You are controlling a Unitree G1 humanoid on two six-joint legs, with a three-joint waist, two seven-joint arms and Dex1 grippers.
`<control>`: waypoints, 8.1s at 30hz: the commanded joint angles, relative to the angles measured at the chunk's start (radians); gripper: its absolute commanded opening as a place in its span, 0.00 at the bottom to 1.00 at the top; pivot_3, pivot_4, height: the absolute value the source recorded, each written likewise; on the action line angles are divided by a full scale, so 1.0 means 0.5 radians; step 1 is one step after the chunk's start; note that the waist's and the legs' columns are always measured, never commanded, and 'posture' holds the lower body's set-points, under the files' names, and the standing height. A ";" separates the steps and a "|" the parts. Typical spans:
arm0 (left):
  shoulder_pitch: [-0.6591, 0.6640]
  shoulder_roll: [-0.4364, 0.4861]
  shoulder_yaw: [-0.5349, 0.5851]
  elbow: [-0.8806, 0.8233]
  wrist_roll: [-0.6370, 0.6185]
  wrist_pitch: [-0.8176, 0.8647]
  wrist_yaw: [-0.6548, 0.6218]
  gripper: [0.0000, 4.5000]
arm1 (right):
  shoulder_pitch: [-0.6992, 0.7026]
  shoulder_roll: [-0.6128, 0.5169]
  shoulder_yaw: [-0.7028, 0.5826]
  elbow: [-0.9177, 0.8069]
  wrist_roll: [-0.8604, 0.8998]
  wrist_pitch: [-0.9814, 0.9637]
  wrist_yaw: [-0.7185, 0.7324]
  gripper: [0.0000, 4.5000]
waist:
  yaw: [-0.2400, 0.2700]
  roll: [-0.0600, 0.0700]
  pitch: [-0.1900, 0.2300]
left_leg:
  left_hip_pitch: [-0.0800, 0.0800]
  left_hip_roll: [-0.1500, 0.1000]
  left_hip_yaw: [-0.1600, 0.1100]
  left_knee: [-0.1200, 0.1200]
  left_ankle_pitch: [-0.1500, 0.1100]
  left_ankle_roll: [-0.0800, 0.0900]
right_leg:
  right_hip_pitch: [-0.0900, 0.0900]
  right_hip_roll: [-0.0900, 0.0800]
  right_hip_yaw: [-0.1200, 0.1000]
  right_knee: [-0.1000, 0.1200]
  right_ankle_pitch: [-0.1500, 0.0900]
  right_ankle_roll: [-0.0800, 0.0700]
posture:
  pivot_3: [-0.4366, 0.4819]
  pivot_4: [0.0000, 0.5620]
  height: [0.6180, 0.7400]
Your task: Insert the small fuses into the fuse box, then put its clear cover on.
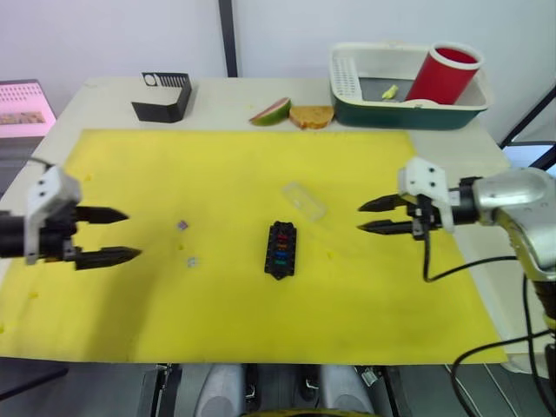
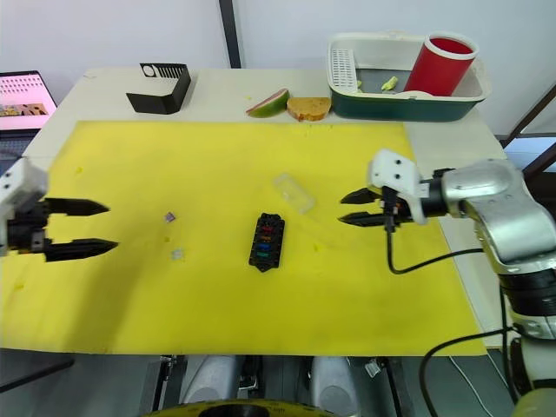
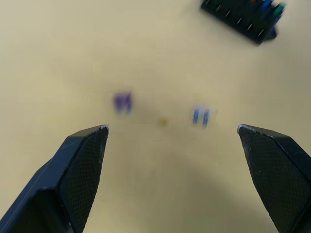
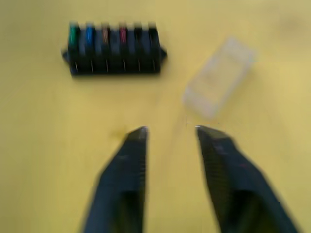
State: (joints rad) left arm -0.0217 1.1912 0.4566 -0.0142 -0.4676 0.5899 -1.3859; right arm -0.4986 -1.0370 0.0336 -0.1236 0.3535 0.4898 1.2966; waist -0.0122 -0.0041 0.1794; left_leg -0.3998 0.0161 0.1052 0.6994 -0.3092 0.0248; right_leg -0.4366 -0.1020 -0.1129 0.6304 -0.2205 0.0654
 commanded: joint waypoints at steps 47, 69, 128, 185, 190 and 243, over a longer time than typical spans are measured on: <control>-1.499 -0.718 -0.932 1.769 0.171 0.470 -0.263 1.00 | -0.472 0.597 0.278 -0.697 0.413 0.556 -0.415 0.98 | 0.004 -0.004 -0.002 | -0.013 -0.001 -0.001 0.006 0.002 -0.001 | -0.012 0.002 0.001 0.008 0.001 0.000 | 0.48 0.27 1.00; -1.494 -0.694 -0.891 1.828 0.196 0.429 -0.238 1.00 | -0.492 0.620 0.346 -0.660 0.368 0.524 -0.438 0.98 | 0.001 -0.004 -0.002 | -0.012 -0.001 -0.001 0.007 0.002 -0.001 | -0.012 0.002 0.001 0.010 0.001 0.000 | 0.48 0.27 1.00; -1.235 -0.597 -0.587 1.138 -0.043 0.589 -0.201 0.06 | -0.448 0.610 0.336 -0.669 0.365 0.525 -0.426 1.00 | 0.003 -0.005 -0.002 | -0.014 -0.001 -0.002 0.007 0.001 0.000 | -0.013 0.001 0.001 0.009 0.001 0.000 | 0.48 0.27 1.00; -1.295 -0.696 -1.000 1.573 0.180 0.692 -0.405 0.45 | -0.406 0.607 0.371 -0.709 0.329 0.535 -0.488 1.00 | -0.001 -0.006 -0.003 | -0.014 -0.001 -0.001 0.008 0.001 0.001 | -0.012 0.001 0.001 0.009 0.001 0.000 | 0.48 0.27 1.00; -1.276 -0.715 -0.978 1.576 0.178 0.687 -0.370 0.45 | -0.411 0.613 0.373 -0.704 0.318 0.532 -0.487 1.00 | -0.002 -0.006 -0.003 | -0.014 -0.001 -0.001 0.008 0.001 0.001 | -0.012 0.001 0.001 0.008 0.001 0.000 | 0.48 0.27 1.00; -1.195 -0.808 -0.964 1.462 0.163 0.618 -0.224 0.01 | -0.403 0.608 0.377 -0.708 0.280 0.522 -0.472 1.00 | 0.005 -0.005 -0.003 | -0.012 -0.002 -0.001 0.009 0.001 0.001 | -0.011 0.000 0.001 0.010 0.001 0.000 | 0.48 0.27 1.00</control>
State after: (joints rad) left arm -0.6418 0.7934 -0.0037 0.7210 -0.4009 0.8890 -1.5052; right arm -0.6890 -0.7268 0.2308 -0.4497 0.4935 0.7642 1.0586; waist -0.0097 -0.0064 0.1777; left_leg -0.4059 0.0150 0.1047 0.7037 -0.3089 0.0252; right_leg -0.4420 -0.1019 -0.1122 0.6352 -0.2200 0.0654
